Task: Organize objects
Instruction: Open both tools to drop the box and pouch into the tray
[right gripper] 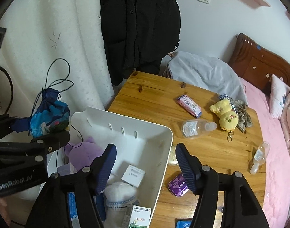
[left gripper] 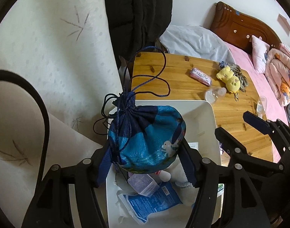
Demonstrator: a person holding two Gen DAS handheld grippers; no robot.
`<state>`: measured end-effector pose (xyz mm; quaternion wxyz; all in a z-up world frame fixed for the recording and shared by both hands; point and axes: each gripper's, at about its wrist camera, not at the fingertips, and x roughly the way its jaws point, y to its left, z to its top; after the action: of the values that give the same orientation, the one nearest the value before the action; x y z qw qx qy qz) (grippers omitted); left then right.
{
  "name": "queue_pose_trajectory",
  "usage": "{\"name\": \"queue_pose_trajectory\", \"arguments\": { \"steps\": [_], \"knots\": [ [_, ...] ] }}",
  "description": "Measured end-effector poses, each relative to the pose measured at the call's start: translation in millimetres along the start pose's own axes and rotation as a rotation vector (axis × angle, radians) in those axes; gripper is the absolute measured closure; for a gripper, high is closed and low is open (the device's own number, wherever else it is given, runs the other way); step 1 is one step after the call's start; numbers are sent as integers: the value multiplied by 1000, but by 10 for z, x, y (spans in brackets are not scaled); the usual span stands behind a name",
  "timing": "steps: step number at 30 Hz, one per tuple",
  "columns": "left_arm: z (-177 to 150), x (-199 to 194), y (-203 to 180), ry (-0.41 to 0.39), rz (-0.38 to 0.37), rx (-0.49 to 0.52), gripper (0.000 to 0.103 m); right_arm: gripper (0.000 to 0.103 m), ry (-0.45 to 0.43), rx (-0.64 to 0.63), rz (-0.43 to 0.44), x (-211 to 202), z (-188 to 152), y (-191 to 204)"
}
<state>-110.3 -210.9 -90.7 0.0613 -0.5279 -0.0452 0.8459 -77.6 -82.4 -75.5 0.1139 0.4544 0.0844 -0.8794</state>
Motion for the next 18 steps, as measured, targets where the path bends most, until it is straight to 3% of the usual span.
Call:
{"name": "queue_pose_trajectory", "arguments": {
  "steps": [3, 8, 18],
  "knots": [
    [-7, 18, 6, 15, -2, -10, 30, 37, -3, 1, -13, -6, -20, -11],
    [-13, -23, 11, -11, 17, -14, 12, 37, 0, 22, -9, -16, -43, -64],
    [-37, -67, -82, -35, 15, 16, 7, 37, -8, 26, -15, -90, -118, -103]
  ]
}}
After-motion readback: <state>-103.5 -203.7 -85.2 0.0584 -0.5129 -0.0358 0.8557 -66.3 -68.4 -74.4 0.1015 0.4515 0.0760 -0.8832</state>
